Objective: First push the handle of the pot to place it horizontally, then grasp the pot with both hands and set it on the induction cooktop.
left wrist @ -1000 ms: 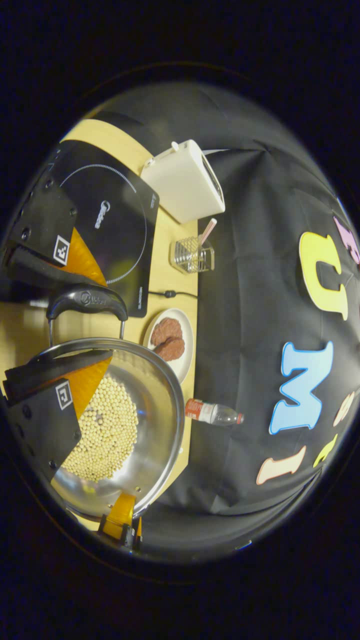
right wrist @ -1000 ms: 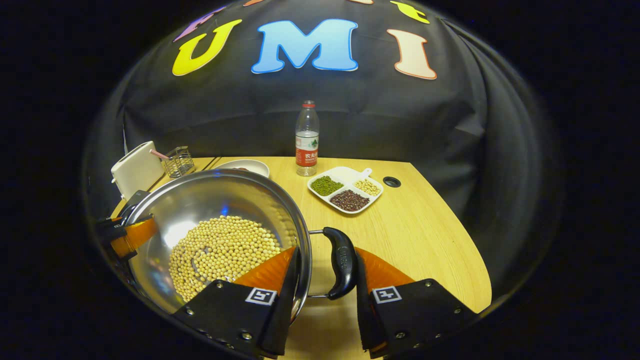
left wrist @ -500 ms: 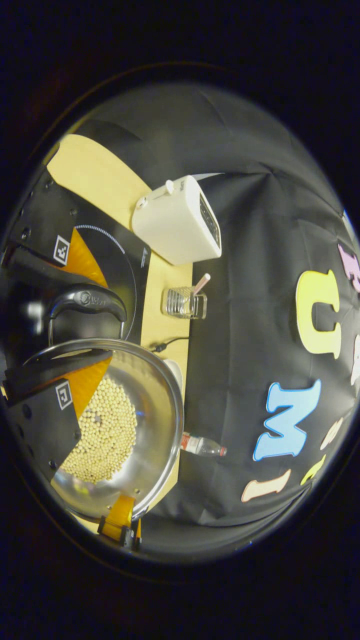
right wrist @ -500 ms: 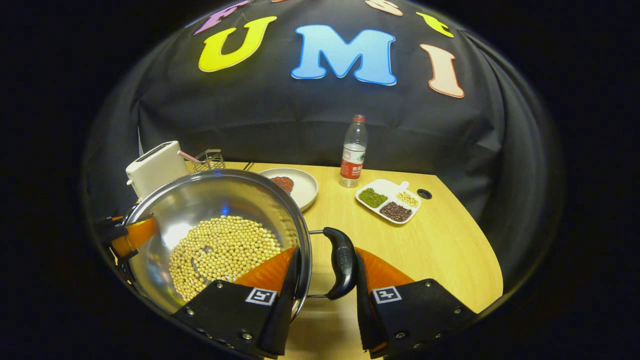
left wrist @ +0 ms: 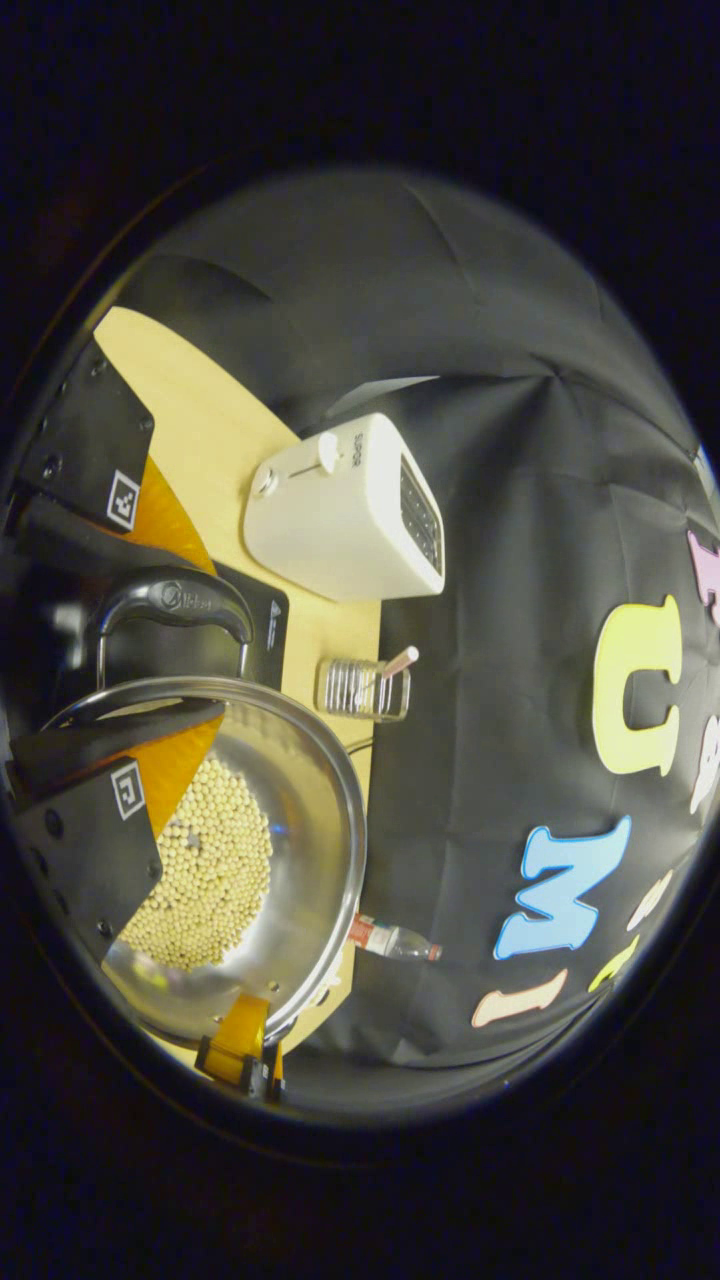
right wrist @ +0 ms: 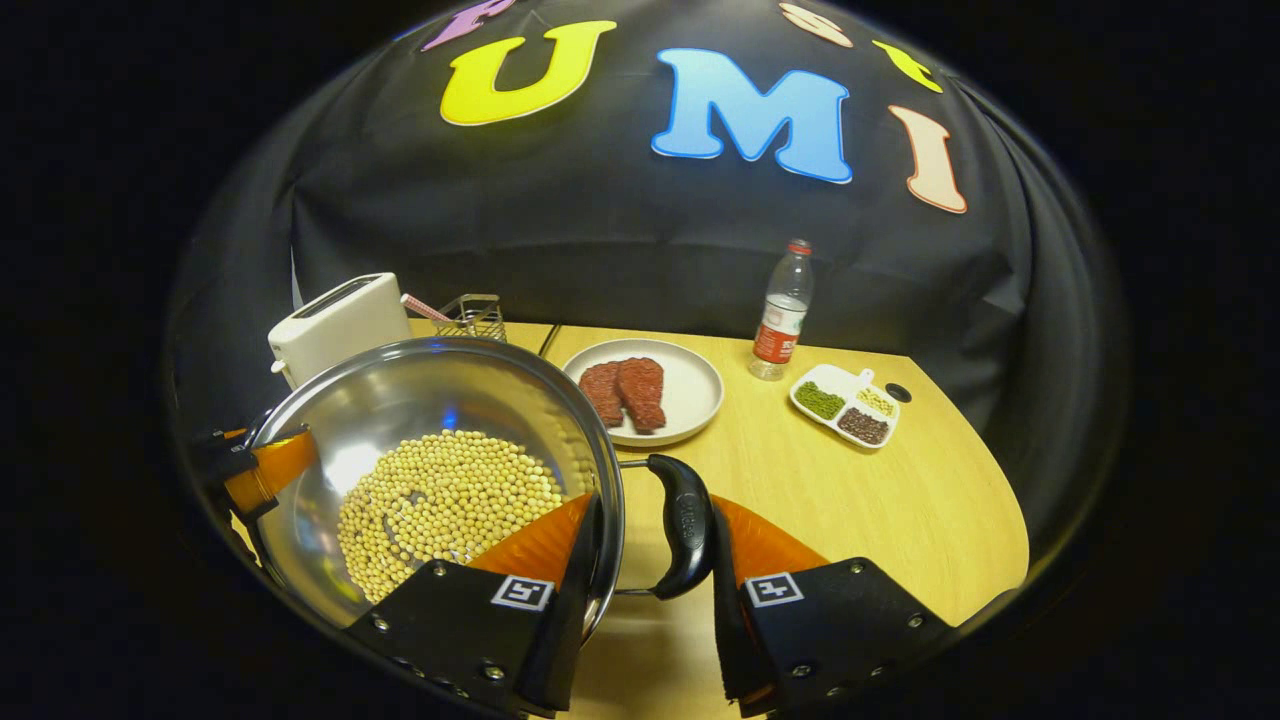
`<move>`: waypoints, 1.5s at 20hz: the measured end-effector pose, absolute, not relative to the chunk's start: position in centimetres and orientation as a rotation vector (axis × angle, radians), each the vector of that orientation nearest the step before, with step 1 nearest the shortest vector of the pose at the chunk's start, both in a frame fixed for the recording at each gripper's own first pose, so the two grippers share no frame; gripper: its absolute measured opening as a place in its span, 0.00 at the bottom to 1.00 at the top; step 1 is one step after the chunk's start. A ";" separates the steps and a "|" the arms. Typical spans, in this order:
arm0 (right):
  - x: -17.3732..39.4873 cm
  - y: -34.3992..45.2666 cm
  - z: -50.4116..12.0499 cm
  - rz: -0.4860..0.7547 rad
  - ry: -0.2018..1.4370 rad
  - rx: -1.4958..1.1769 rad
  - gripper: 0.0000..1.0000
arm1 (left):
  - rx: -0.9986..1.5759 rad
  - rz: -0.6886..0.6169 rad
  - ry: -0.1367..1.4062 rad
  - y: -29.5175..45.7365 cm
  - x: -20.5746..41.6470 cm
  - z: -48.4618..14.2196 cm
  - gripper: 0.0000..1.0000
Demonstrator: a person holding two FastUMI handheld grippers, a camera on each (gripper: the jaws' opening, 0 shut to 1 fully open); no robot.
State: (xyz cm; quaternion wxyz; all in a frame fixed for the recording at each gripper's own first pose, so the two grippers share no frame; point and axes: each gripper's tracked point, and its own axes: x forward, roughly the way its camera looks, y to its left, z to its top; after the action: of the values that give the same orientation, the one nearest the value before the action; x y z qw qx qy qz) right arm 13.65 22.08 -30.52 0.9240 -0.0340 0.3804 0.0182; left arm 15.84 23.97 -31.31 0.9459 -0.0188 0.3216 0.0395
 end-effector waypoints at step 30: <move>2.9 6.9 -8.4 0.090 0.206 0.002 0.97 | -0.002 0.040 0.131 5.8 4.7 -5.6 0.98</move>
State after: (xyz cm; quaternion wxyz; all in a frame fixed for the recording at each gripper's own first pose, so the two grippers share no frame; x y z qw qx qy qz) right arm 2.87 6.92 -8.43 0.9937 0.0012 0.1028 0.0450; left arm 4.69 5.76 -5.60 0.9977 -0.0011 0.0654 0.0198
